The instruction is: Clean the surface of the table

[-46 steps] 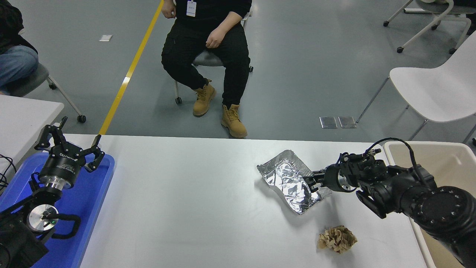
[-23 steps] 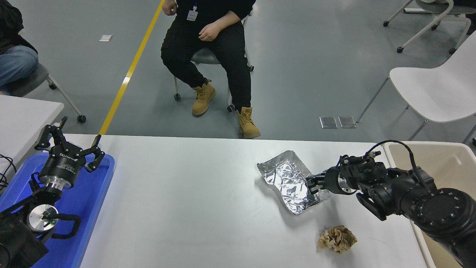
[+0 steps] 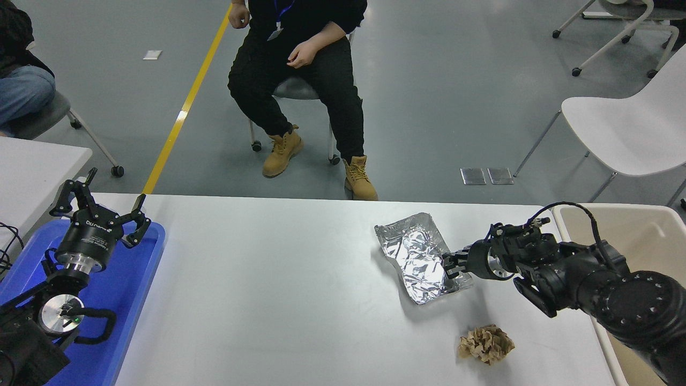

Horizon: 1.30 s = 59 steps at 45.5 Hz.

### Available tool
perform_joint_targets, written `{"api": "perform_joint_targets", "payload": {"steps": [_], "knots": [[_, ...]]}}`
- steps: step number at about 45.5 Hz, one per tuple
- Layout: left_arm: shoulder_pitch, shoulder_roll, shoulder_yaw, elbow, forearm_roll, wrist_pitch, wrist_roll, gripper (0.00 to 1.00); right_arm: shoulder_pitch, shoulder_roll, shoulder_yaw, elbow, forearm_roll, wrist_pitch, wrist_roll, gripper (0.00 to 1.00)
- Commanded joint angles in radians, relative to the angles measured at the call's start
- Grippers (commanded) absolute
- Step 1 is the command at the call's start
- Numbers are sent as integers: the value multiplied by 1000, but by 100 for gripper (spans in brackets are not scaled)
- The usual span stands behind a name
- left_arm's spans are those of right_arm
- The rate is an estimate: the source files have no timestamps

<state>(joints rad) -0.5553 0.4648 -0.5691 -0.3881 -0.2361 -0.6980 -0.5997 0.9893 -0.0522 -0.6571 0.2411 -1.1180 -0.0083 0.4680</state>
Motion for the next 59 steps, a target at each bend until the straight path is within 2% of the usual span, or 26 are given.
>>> {"api": "perform_joint_targets", "payload": {"steps": [1,7,12,17,23,32,47,59], "knots": [[0,0,0,0,0,0,0,100,38,-23,4,14,132,8,32,0],[0,0,0,0,0,0,0,100,86,-80,7,84,201,11,78,0],[0,0,0,0,0,0,0,100,182,-193,17,275,269,11,112,0],[0,0,0,0,0,0,0,100,275,-294,33,441,293,11,113,0],[0,0,0,0,0,0,0,100,344,-363,33,524,293,14,113,0],[0,-2,0,0,0,0,0,100,443,-459,40,576,293,91,115,0],[0,0,0,0,0,0,0,100,566,-595,157,604,293,294,115,0],[0,0,0,0,0,0,0,100,578,-620,192,592,293,332,115,0]]}}
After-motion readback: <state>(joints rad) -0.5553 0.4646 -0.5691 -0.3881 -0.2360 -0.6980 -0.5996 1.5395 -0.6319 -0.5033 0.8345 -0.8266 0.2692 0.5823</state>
